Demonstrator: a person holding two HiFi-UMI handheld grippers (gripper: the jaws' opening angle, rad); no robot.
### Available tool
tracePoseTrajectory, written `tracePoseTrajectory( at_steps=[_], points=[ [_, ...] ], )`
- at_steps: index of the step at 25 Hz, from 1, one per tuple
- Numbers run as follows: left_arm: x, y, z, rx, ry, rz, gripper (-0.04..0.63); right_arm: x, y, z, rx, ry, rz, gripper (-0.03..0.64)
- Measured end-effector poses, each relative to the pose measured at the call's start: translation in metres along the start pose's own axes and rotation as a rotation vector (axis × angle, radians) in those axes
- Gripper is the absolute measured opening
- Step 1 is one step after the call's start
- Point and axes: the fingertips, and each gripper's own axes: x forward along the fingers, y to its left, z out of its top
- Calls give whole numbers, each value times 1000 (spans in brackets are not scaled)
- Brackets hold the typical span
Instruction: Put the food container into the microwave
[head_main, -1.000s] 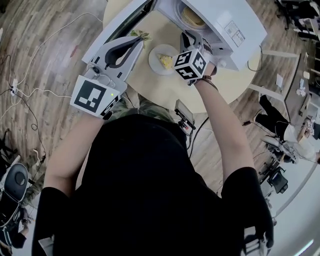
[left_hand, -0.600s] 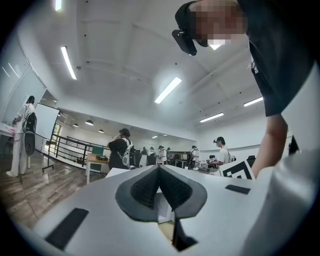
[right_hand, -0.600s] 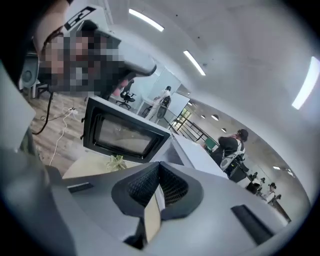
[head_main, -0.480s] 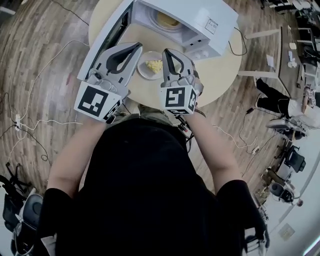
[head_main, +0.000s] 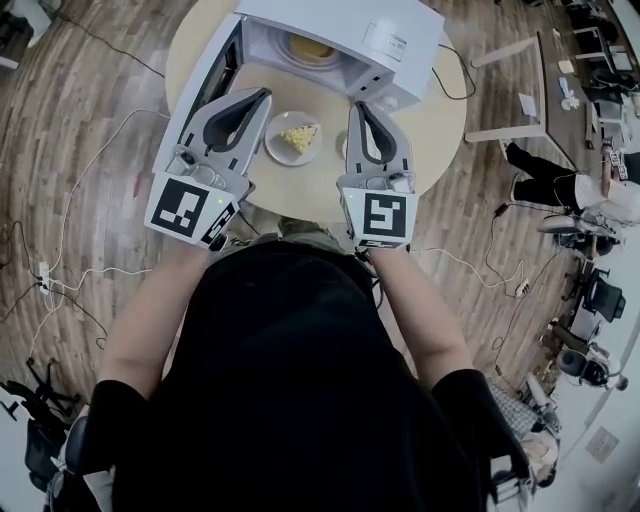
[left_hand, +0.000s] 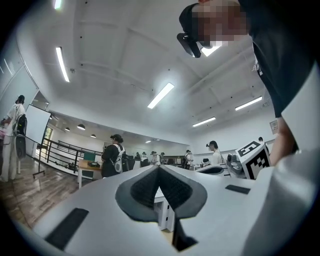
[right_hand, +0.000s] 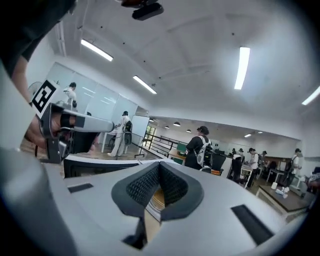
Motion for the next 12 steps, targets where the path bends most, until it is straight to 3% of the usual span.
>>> tracePoseTrajectory(
  at_steps=[6, 12],
  points=[
    [-5, 6, 7, 7, -9, 17, 18, -16, -27, -3, 139, -30, -76, 12],
    [-7, 5, 2, -1, 6, 25, 18, -24, -42, -4, 208, -48, -118, 12]
  ],
)
